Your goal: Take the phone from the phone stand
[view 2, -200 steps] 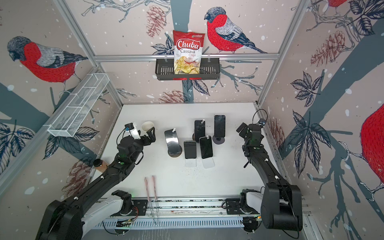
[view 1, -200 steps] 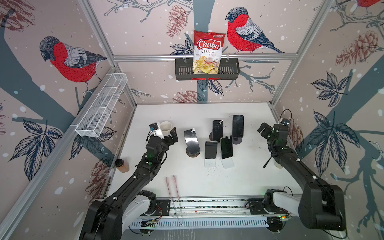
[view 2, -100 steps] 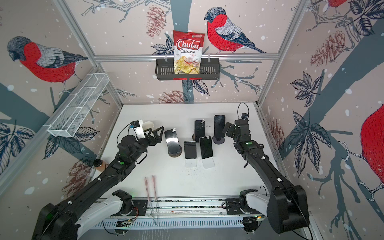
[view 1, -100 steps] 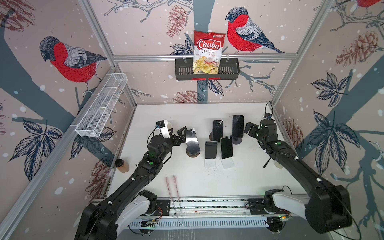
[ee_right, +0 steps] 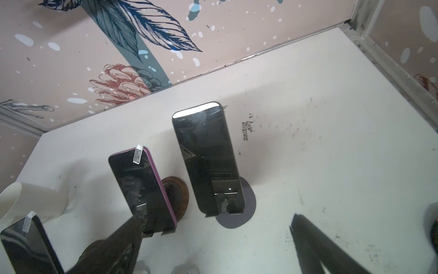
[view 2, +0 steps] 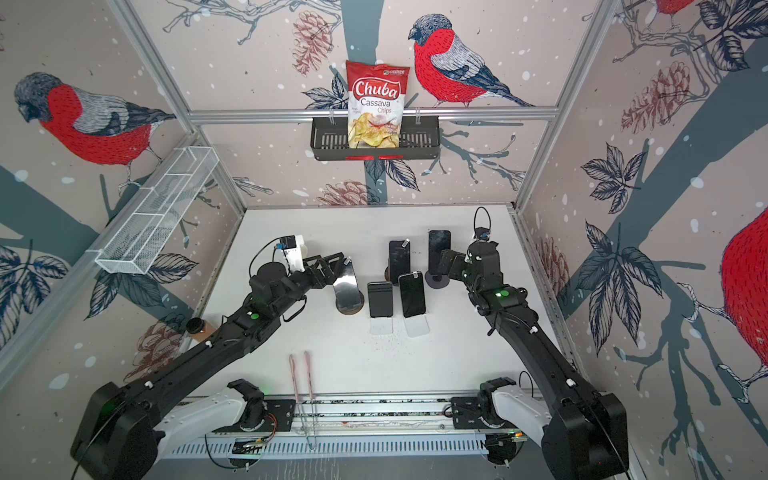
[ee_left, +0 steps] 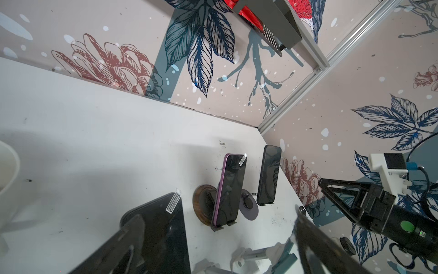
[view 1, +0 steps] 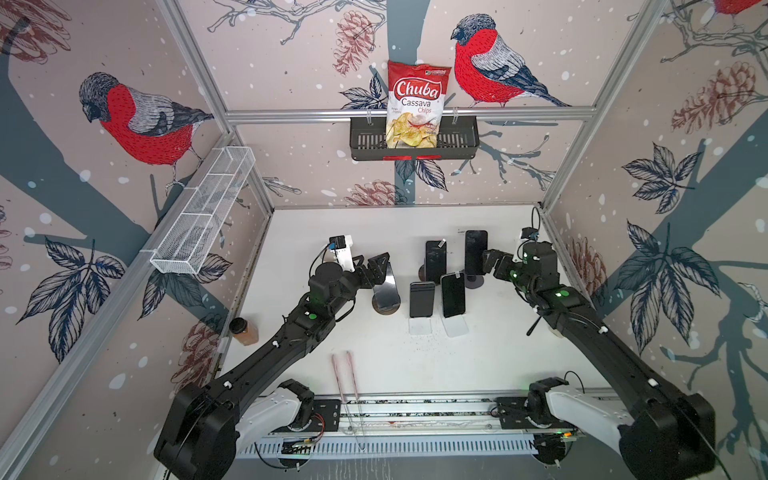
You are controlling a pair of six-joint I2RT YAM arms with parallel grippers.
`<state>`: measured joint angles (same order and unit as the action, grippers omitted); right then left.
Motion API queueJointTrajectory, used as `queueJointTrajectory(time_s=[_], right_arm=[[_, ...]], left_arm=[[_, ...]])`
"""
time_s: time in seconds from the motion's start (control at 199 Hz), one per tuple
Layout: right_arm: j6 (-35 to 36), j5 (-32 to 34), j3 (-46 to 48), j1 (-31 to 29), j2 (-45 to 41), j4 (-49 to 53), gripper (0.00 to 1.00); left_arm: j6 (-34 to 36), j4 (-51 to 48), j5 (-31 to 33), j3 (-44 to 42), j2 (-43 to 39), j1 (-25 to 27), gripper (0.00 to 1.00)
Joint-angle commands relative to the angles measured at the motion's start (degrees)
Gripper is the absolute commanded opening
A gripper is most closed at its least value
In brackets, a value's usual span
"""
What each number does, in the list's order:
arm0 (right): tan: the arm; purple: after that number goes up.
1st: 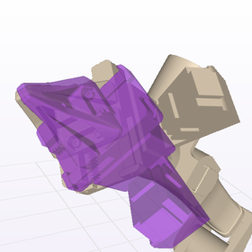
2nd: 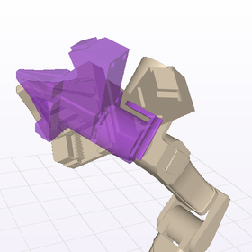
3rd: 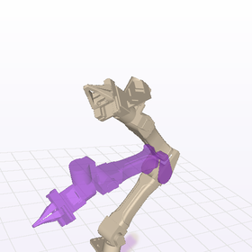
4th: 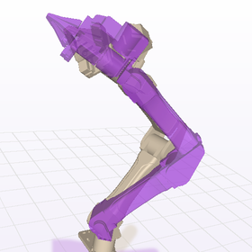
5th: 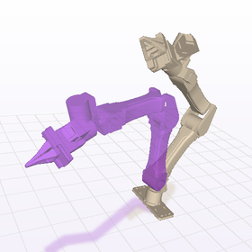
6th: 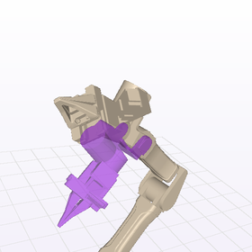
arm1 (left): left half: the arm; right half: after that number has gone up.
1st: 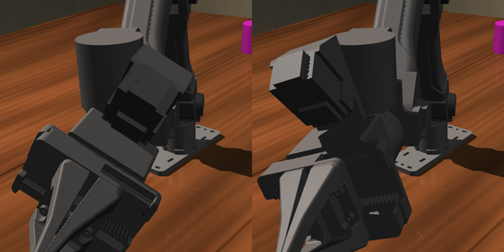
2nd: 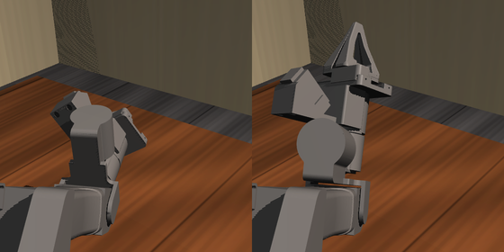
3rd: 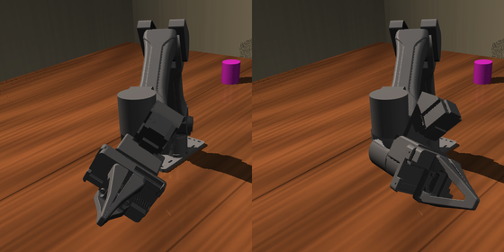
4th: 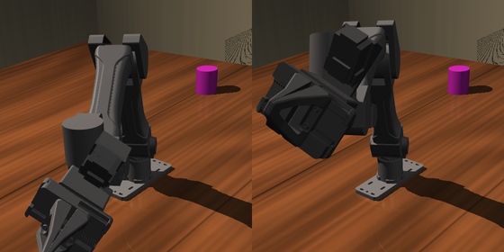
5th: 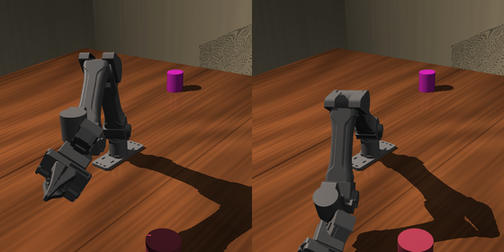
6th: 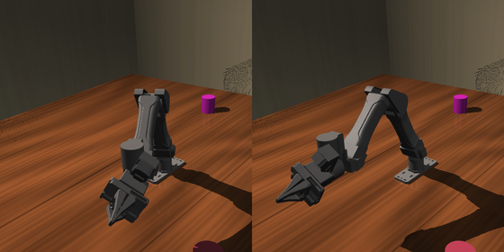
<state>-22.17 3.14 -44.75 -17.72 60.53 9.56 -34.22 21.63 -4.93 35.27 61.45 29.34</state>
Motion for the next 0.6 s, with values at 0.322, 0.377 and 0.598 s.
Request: queueJointTrajectory(time_s=[0.322, 0.377, 0.598], right_arm=[[3.14, -0.38, 5.13, -11.04, -7.62, -0.24, 0.99], [2.98, 0.17, 5.99, -12.04, -8.49, -0.38, 0.99], [-0.45, 0.37, 9.93, -15.48, -8.7, -4.19, 0.99]], left_arm=[[0.2, 0.57, -3.51, 2.18, 1.96, 1.51, 0.98], [0.29, 0.33, -3.46, 2.35, 1.84, 1.51, 0.98], [-0.23, 2.51, -3.67, 3.14, 2.84, 1.68, 0.98]])
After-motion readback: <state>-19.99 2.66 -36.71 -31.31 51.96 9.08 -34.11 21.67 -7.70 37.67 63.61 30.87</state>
